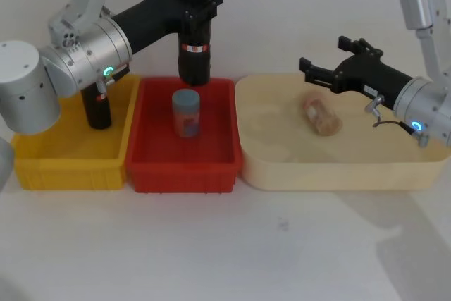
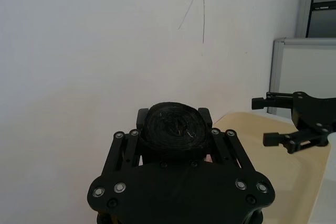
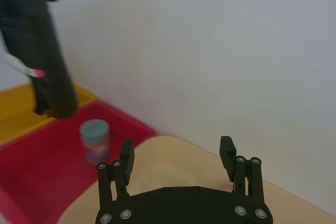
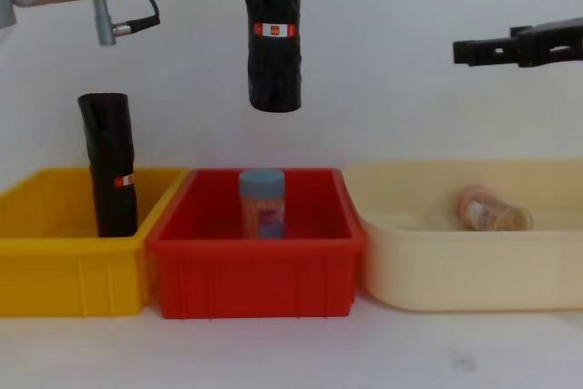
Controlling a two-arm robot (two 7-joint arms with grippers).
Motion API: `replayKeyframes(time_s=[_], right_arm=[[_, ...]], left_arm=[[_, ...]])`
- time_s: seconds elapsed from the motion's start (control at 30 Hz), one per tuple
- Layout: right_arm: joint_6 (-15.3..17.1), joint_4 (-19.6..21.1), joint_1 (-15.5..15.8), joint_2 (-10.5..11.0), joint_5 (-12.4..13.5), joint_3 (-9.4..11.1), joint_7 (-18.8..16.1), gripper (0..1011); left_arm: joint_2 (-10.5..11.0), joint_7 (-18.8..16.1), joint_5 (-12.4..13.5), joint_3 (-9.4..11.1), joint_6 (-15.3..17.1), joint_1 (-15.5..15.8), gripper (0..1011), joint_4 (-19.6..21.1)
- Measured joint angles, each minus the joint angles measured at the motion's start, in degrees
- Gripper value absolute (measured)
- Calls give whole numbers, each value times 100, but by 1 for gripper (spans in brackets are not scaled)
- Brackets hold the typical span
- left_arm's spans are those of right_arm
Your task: Pick up the garbage bag with the one hand and transfer it to the other hand.
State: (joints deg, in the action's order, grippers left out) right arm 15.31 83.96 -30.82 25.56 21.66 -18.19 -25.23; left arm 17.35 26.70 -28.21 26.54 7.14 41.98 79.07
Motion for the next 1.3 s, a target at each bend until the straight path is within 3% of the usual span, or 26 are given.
replayKeyframes(time_s=[0.7,1.03,1.3], right_arm=[[-988,-185,-146,-61,382,-431,-1330,1000],[-1585,-695,-470,-318,464,-769,-2019,1000],[-1822,-1023,-675,-508,440,-934,-2147,1000]], left_arm=[[-12,0,2,17,0,9,532,-16],[-15,0,2,18,0,12,531,-17],[-14,0,1,18,0,12,531,-17]])
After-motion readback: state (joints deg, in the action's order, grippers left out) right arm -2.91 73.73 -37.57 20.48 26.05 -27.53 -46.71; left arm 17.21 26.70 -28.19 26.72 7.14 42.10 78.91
